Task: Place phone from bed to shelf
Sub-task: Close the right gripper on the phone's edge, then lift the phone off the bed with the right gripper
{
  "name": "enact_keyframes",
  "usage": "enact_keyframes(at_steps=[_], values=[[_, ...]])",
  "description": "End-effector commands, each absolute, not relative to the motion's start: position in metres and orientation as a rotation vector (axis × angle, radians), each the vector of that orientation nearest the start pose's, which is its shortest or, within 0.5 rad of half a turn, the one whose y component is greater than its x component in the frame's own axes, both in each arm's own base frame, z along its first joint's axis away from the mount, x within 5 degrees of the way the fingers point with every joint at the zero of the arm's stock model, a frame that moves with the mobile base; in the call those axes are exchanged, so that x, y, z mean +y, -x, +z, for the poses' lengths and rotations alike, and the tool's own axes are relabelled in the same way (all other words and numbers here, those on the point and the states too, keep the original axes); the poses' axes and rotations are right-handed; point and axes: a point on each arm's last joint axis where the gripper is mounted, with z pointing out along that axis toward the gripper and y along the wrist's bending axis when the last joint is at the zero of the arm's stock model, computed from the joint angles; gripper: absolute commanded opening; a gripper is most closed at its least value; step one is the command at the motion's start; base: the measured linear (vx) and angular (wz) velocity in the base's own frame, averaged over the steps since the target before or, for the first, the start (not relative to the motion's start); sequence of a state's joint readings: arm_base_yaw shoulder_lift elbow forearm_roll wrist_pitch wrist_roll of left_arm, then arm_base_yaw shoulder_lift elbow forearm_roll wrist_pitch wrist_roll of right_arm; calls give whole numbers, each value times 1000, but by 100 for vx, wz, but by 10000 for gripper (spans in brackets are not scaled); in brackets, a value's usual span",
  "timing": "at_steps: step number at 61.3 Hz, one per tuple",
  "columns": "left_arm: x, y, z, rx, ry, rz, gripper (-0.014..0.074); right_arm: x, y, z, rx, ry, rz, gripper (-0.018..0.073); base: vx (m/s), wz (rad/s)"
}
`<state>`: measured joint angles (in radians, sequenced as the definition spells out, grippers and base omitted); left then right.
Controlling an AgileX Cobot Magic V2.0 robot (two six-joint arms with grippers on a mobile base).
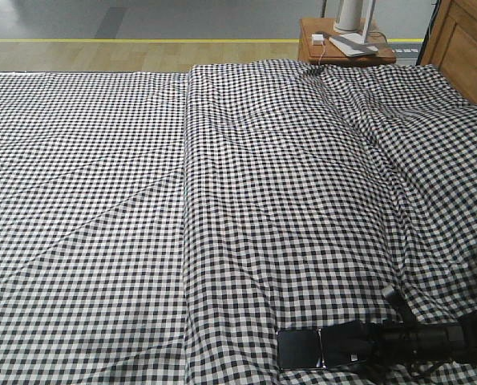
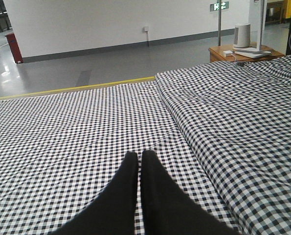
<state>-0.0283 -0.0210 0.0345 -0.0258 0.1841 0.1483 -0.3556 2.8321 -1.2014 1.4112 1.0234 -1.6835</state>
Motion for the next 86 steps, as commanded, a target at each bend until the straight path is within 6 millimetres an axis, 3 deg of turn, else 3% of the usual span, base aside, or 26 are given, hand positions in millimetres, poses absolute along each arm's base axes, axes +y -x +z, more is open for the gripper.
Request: enact_keyframes(at_steps=[1,12,21,29,38,60,74,86], values=[[-2,-55,201,1577,-113,57,1,-29,-318,-98,2433,-4,1576,-10,0,0],[-2,-55,201,1577,-113,57,1,-35,-319,-87,2346,-16,1650,-6,0,0],[-2,-55,201,1577,-113,57,1,-56,-321,-74,2311,-80,1643,-6,0,0],[-2,-55,201,1577,-113,57,1,-74,-324,-53,2338,-72,1624,-6,0,0],[-2,-55,201,1577,-113,57,1,-78,-331,-21,2413,0,1610,-6,0,0],[-2,-55,201,1577,-113,57,1,-72,-361,109,2343,208,1365,-5,0,0],[-2,-55,201,1577,-113,57,1,-54,-356,197,2246,404,1186,-5,0,0],[-2,-55,201,1577,-113,57,1,-24,-341,253,2177,622,1066,-3,0,0]])
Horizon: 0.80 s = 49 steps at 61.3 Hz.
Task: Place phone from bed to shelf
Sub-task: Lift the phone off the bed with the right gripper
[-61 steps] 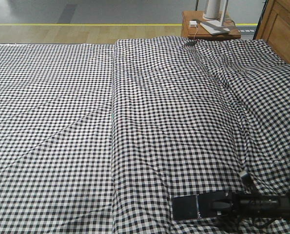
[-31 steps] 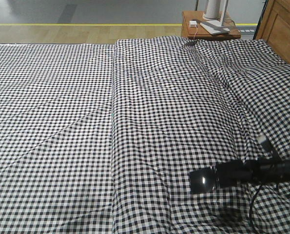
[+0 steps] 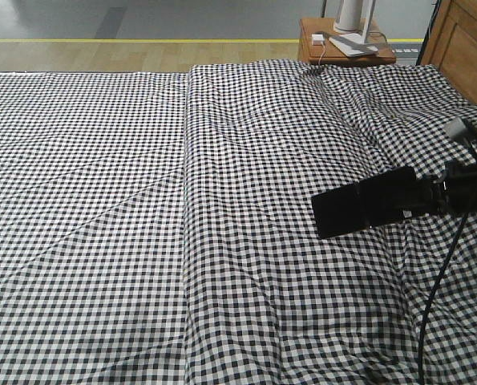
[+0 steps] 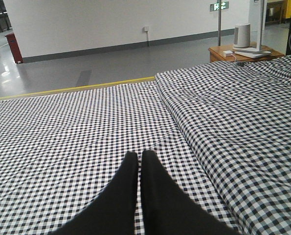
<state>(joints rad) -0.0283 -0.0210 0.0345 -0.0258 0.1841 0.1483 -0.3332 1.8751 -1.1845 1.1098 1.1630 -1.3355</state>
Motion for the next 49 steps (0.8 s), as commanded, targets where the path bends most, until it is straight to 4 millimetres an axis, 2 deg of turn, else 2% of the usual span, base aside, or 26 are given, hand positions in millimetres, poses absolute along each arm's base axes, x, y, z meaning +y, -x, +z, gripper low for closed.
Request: enact_keyframes(at_steps=[1,9,26,37,49], values=[[-2,-55,201,1577,-113,57,1,-20,-340,256,2172,638,1063,-3,0,0],[-2,-55,201,1577,-113,57,1,7,-330,279,2117,753,1047,-3,0,0],[-2,-55,201,1577,-113,57,1,69,-305,310,2042,974,1083,-3,0,0],[-2,-55,201,1577,-113,57,1,104,-277,336,1934,1133,1088,-3,0,0],[-2,-55,201,1577,-113,57,1,132,-242,361,1849,1243,1119,-3,0,0]])
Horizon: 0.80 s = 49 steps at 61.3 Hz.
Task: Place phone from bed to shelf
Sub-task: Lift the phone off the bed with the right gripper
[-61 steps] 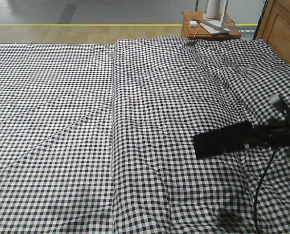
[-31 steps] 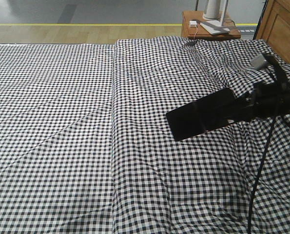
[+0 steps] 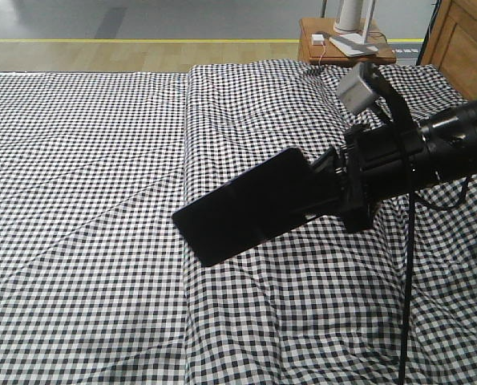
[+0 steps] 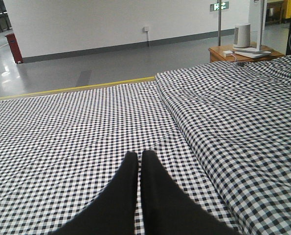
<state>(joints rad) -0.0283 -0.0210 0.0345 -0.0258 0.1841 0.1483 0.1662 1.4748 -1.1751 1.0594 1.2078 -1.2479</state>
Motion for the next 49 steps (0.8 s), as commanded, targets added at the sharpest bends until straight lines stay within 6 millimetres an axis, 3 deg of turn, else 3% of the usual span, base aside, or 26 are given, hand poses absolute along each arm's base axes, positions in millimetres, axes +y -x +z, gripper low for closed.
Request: enact_keyframes(at_steps=[1,17,49], values=[[-2,-55,201,1577,-113,57,1,133,-240,362,1842,1250,1119,-3,0,0],[-2,-55,201,1577,-113,57,1,144,-216,379,1799,1290,1143,-3,0,0],[-2,-55,201,1577,-113,57,1,143,-212,382,1788,1288,1134,-3,0,0]])
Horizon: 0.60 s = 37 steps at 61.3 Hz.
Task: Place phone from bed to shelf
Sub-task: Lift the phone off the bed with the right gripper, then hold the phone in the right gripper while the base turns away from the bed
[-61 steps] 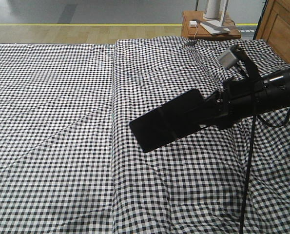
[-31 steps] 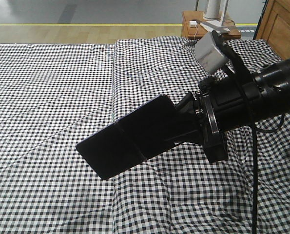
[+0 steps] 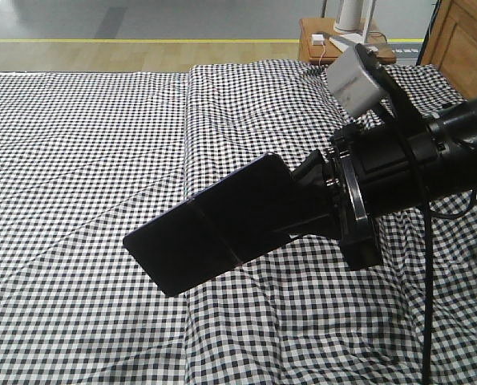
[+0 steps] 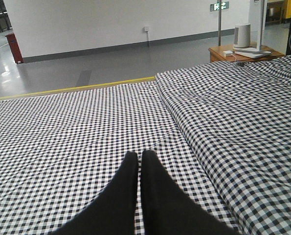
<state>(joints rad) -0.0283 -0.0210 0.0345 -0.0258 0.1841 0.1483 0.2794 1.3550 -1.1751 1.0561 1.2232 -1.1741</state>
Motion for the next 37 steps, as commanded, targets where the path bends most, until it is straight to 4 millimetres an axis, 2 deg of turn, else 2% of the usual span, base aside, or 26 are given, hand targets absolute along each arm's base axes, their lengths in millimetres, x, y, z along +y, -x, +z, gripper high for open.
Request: enact_keyframes(at_steps=[1,37], values=[[-2,-55,201,1577,-113,57,1,143,-212,382,1788,1288,1134,-3,0,0],[-2,-55,201,1577,-113,57,1,143,-212,382,1787,1289,1133,-3,0,0]])
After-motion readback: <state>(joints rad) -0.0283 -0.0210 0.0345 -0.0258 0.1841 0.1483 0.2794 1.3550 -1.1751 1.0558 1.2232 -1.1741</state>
